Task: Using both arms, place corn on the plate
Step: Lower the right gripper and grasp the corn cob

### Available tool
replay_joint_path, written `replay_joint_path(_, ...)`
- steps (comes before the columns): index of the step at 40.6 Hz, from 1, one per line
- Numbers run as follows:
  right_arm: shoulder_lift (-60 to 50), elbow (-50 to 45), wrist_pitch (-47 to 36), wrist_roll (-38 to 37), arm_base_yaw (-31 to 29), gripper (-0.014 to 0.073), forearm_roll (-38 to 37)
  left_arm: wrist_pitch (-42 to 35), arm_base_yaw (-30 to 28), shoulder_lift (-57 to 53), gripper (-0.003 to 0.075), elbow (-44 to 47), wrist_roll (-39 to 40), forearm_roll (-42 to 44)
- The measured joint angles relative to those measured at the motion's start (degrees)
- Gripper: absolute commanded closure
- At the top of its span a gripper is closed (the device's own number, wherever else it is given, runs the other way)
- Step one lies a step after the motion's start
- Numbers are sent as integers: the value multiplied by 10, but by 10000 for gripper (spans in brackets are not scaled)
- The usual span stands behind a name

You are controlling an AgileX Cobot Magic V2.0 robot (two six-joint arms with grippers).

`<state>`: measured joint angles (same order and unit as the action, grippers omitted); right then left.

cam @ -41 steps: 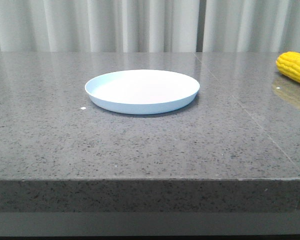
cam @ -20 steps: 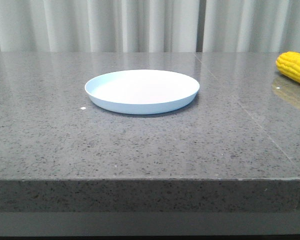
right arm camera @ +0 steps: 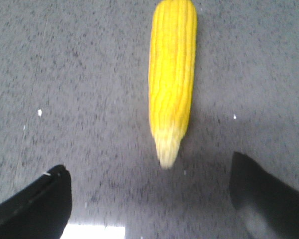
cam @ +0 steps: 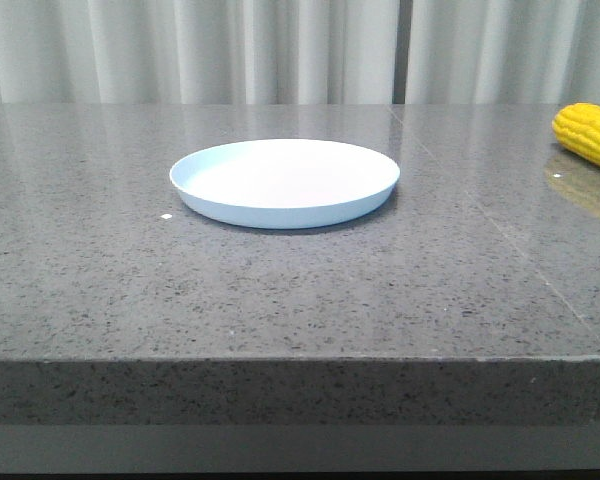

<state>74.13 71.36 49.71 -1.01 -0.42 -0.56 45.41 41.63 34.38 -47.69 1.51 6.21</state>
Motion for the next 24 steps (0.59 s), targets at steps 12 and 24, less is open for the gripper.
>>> replay_joint_path(12, 151, 126, 2, 0, 0, -70, -1, 0, 0, 0, 227, 0, 0, 0)
replay_joint_path(24, 257, 175, 1, 0, -18, -70, -4, 0, 0, 0, 227, 0, 0, 0)
